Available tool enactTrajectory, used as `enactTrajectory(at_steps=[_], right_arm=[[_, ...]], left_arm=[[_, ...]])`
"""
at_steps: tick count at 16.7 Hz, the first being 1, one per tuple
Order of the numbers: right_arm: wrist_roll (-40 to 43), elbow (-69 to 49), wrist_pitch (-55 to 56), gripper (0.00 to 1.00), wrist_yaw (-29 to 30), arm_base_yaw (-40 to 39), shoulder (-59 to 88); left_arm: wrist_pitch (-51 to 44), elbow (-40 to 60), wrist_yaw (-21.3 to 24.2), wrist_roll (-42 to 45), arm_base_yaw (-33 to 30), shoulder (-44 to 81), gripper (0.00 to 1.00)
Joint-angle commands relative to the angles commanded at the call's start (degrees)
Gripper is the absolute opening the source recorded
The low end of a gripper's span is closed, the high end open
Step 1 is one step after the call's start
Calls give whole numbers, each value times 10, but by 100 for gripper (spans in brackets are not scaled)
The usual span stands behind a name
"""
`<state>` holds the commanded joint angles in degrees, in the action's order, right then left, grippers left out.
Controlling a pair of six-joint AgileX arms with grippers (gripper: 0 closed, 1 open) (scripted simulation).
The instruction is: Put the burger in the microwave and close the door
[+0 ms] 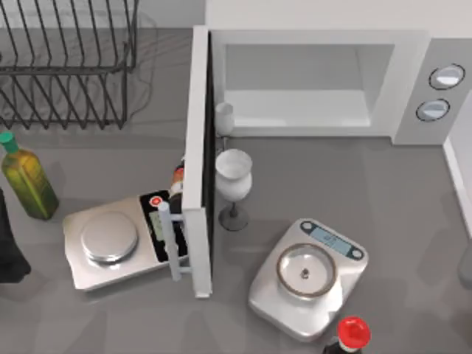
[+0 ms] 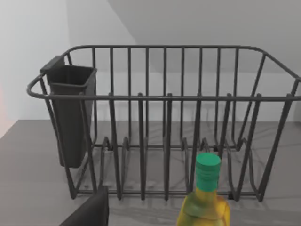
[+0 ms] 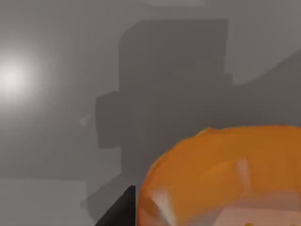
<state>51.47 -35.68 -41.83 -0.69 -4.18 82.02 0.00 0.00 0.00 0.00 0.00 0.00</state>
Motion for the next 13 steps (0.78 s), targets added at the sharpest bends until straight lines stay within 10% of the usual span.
enactTrajectory(at_steps=[13], right_arm=[[2,-149,-248,0,1,2,-88]], left_arm=[[0,0,0,0,0,0,100]])
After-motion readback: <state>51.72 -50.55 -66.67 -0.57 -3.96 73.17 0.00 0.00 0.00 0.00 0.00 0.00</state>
